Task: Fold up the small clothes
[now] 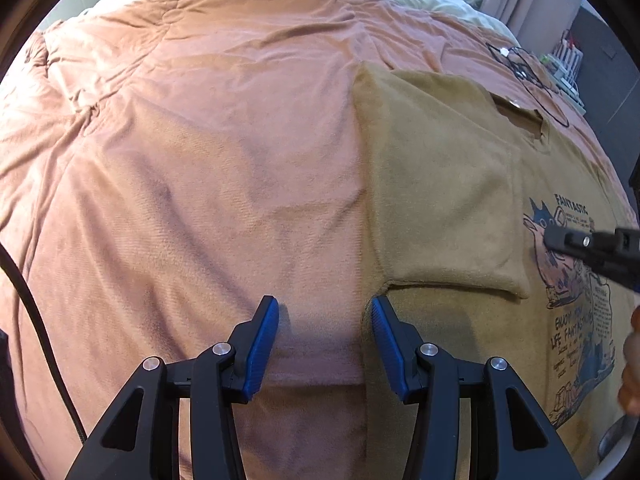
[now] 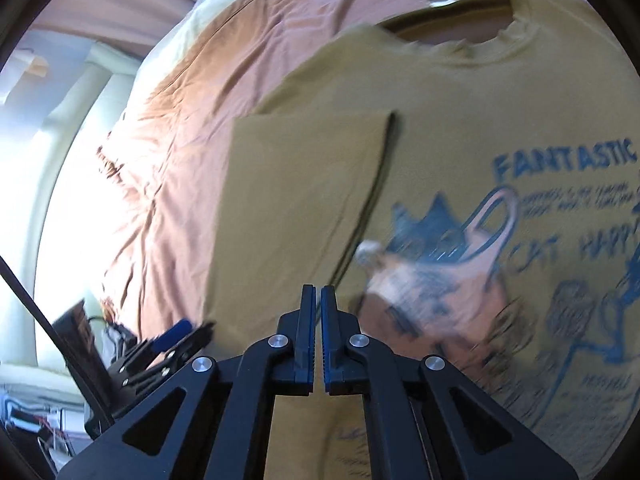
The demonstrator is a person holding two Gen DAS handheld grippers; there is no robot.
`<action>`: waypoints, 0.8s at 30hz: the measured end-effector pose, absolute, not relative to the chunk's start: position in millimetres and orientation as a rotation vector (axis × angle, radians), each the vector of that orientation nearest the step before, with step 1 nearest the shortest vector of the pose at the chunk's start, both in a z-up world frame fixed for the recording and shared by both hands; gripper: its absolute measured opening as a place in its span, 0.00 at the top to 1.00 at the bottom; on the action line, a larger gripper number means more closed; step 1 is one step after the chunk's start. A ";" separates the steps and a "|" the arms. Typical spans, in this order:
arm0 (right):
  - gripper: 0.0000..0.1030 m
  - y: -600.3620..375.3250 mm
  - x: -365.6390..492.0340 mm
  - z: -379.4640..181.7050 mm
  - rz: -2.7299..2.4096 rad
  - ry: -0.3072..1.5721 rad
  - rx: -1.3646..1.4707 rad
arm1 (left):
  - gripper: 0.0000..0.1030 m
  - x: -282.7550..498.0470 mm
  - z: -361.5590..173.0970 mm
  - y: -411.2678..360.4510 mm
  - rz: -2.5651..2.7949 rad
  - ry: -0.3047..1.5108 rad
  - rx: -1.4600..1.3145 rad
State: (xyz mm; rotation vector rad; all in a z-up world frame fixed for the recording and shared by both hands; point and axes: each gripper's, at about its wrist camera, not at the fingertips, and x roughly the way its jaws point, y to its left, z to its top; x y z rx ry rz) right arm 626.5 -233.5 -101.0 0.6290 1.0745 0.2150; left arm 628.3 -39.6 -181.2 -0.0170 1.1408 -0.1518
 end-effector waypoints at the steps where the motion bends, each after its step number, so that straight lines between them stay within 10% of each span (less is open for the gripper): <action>1: 1.00 -229.4 627.8 -103.8 0.236 1.074 0.636 | 0.50 628.1 -179.8 -42.1 -0.162 1.133 -0.010; 24: 1.00 -275.3 545.5 -102.9 0.214 1.000 0.715 | 0.50 580.1 -104.2 -60.8 -0.141 1.072 -0.086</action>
